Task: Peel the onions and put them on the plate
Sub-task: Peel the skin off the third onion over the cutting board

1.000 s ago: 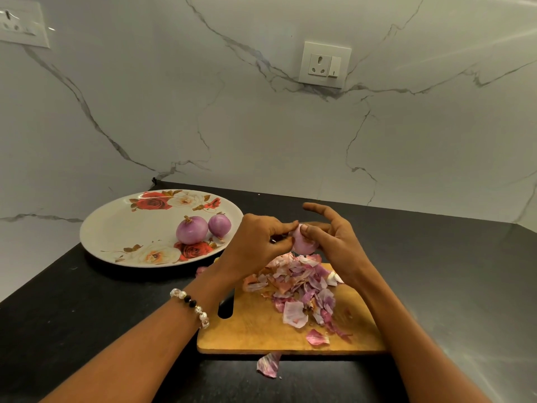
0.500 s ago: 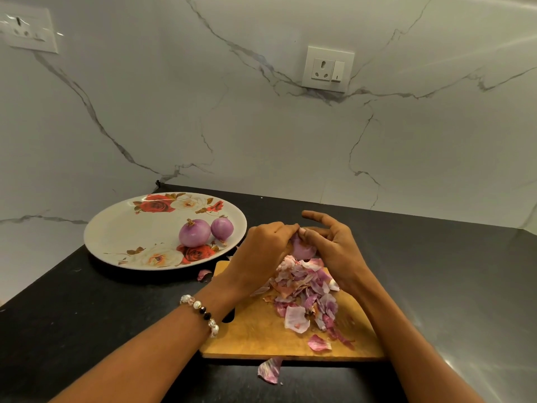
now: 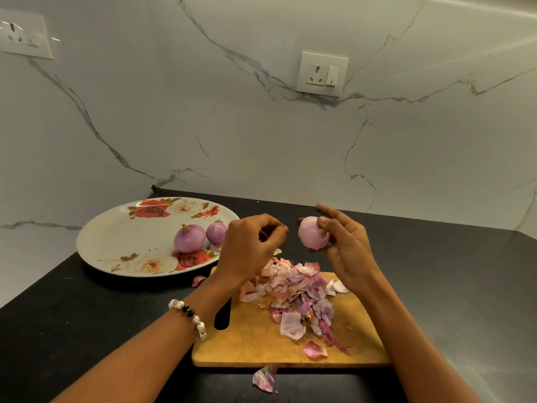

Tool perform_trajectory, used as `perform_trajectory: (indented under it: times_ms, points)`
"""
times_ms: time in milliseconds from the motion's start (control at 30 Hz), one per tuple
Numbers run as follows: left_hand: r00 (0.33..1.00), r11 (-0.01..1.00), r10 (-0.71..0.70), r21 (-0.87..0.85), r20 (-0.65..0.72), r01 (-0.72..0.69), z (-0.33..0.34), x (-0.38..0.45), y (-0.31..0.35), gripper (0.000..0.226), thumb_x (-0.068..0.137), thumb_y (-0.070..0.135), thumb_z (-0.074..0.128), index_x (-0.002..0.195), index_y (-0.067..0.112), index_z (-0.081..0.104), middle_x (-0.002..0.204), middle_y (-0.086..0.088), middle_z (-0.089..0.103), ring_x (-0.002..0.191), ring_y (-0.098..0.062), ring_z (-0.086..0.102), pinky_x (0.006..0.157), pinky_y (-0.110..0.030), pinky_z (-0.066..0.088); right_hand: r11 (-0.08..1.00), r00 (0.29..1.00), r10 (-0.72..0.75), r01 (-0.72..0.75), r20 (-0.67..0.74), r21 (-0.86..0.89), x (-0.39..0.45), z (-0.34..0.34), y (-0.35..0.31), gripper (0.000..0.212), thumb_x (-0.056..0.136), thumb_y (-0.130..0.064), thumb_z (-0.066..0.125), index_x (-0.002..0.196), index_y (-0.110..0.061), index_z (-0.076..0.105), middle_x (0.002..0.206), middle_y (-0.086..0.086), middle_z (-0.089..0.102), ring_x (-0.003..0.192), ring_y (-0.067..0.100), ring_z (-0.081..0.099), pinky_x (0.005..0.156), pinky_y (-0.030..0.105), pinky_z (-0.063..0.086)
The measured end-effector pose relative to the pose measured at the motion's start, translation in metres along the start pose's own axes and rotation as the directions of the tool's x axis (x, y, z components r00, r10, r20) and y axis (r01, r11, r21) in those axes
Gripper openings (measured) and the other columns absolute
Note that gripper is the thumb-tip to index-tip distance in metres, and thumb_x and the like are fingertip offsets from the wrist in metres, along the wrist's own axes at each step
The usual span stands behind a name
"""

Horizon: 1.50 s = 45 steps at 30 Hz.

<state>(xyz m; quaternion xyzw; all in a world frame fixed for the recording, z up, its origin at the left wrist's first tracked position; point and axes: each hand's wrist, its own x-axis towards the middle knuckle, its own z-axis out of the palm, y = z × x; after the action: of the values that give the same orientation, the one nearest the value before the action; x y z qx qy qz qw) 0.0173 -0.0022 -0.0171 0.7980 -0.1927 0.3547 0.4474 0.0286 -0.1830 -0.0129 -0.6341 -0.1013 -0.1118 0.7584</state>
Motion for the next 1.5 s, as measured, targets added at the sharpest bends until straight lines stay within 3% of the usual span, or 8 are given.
perform_trajectory:
  times_ms: [167,300,500,1033,1133,1267,1367,1500]
  points:
    - [0.988,0.993,-0.013,-0.111,0.156,0.030,0.000,-0.002,0.002,0.029,0.086,0.030,0.064,0.110,0.014,0.069,0.099,0.001,0.071,0.082,-0.003,0.063,0.069,-0.006,0.048,0.989,0.997,-0.021,0.031,0.068,-0.145,-0.006,0.002,-0.001,0.030,0.096,-0.008,0.058,0.123,-0.019,0.059,0.091,-0.005,0.074,0.089,0.022,0.070,0.071,0.033,0.061]
    - [0.956,0.979,-0.058,-0.173,0.288,0.111,-0.001,-0.003,0.002,0.041,0.082,0.028,0.069,0.120,0.014,0.064,0.108,-0.001,0.070,0.084,-0.011,0.068,0.066,-0.017,0.056,0.972,0.987,-0.010,0.048,0.161,-0.231,-0.009,0.004,0.000,0.036,0.095,-0.008,0.061,0.128,-0.020,0.056,0.093,0.002,0.076,0.092,0.025,0.073,0.080,0.034,0.060]
    - [0.928,0.973,-0.077,-0.177,0.366,0.151,-0.005,-0.003,-0.004,0.038,0.085,0.029,0.069,0.120,0.016,0.065,0.111,0.003,0.070,0.098,-0.009,0.066,0.080,-0.016,0.053,0.945,0.976,0.011,0.061,0.217,-0.322,-0.011,0.003,-0.003,0.037,0.094,-0.008,0.062,0.129,-0.017,0.056,0.093,-0.002,0.076,0.091,0.019,0.073,0.078,0.028,0.060]
    - [0.968,0.993,0.117,-0.022,0.222,-0.115,0.005,-0.008,-0.007,0.030,0.085,0.016,0.069,0.113,0.008,0.067,0.101,-0.007,0.071,0.085,-0.006,0.060,0.075,0.000,0.043,0.946,0.978,0.023,0.046,0.207,-0.320,-0.013,0.008,0.002,0.035,0.095,-0.008,0.060,0.129,-0.016,0.058,0.105,0.000,0.074,0.095,0.016,0.073,0.080,0.027,0.059]
    - [0.985,0.997,0.075,-0.025,0.156,-0.071,0.003,-0.006,-0.006,0.019,0.086,0.007,0.065,0.105,0.006,0.070,0.093,-0.008,0.072,0.073,-0.005,0.061,0.069,-0.004,0.048,0.975,0.978,0.034,0.013,0.206,-0.221,-0.013,0.009,0.003,0.034,0.096,-0.006,0.058,0.128,-0.014,0.061,0.108,0.003,0.072,0.101,0.022,0.070,0.085,0.035,0.059]
    - [0.991,0.992,-0.019,-0.123,0.133,0.036,-0.001,-0.003,-0.002,0.017,0.089,0.006,0.061,0.103,0.009,0.071,0.090,-0.004,0.071,0.071,-0.011,0.067,0.065,-0.018,0.056,0.998,0.981,0.063,-0.059,0.184,-0.027,-0.012,0.009,0.000,0.030,0.097,0.000,0.051,0.121,-0.013,0.063,0.110,0.008,0.069,0.100,0.024,0.070,0.078,0.031,0.059]
    - [0.984,0.976,-0.053,-0.201,0.171,0.088,0.000,-0.004,0.002,0.019,0.091,0.015,0.060,0.107,0.011,0.069,0.093,-0.002,0.071,0.074,-0.011,0.069,0.063,-0.022,0.058,0.998,0.991,0.052,-0.048,0.127,-0.039,-0.008,0.006,0.001,0.030,0.100,-0.001,0.044,0.118,-0.016,0.065,0.125,0.016,0.060,0.111,0.031,0.062,0.082,0.034,0.060]
    - [0.965,0.951,-0.090,-0.267,0.245,0.156,0.002,-0.006,0.006,0.035,0.083,0.027,0.066,0.115,0.012,0.066,0.096,0.004,0.069,0.077,-0.008,0.069,0.063,-0.018,0.056,0.996,0.990,0.050,-0.041,0.128,-0.075,-0.007,0.004,0.001,0.034,0.102,-0.002,0.041,0.119,-0.020,0.064,0.127,0.019,0.059,0.115,0.036,0.060,0.086,0.041,0.059]
